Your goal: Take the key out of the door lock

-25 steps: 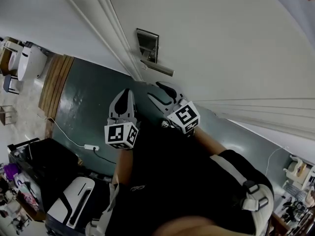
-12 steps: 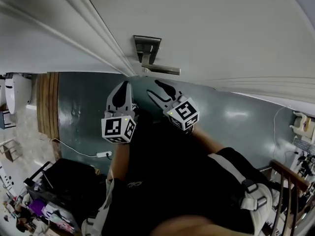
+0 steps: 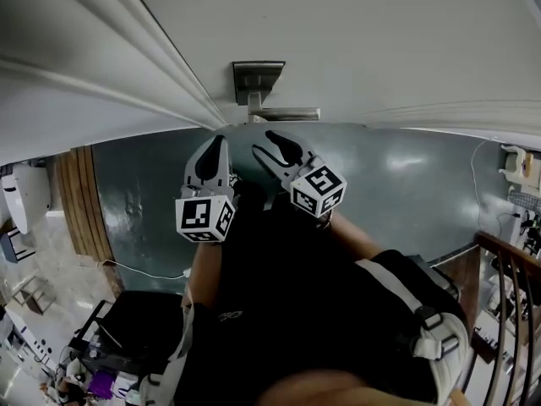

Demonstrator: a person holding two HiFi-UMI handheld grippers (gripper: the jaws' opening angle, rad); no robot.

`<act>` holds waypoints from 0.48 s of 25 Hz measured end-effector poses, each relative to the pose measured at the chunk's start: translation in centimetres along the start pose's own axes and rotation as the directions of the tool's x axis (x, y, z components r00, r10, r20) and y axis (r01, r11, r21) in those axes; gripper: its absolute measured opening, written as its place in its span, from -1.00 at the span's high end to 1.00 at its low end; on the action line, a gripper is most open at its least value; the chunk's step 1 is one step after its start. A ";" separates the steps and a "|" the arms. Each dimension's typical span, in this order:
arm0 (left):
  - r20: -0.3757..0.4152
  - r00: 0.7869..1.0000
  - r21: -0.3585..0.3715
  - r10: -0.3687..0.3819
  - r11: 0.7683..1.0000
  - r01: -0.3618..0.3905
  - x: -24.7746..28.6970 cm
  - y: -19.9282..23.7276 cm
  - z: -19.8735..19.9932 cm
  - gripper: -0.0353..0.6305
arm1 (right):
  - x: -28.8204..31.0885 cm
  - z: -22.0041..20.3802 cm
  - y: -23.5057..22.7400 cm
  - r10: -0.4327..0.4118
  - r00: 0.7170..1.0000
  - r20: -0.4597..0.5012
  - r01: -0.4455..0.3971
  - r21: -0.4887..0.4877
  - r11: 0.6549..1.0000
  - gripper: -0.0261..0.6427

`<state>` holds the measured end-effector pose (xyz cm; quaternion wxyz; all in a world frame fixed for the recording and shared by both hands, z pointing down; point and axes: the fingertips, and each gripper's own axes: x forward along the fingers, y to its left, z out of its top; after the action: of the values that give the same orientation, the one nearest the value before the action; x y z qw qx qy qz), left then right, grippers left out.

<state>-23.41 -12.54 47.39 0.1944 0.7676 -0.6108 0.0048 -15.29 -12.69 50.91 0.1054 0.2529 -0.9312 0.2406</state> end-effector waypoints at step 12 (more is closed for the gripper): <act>-0.059 0.991 0.039 -0.120 0.992 0.122 1.0 2.3 -0.2 0.81 | 1.8 0.5 -1.4 -0.128 0.982 0.136 0.085 0.289 0.954 0.37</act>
<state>-25.31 -13.84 48.46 0.1952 0.8067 -0.5571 0.0277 -16.18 -14.75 51.58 0.0092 0.3330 -0.8778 0.3444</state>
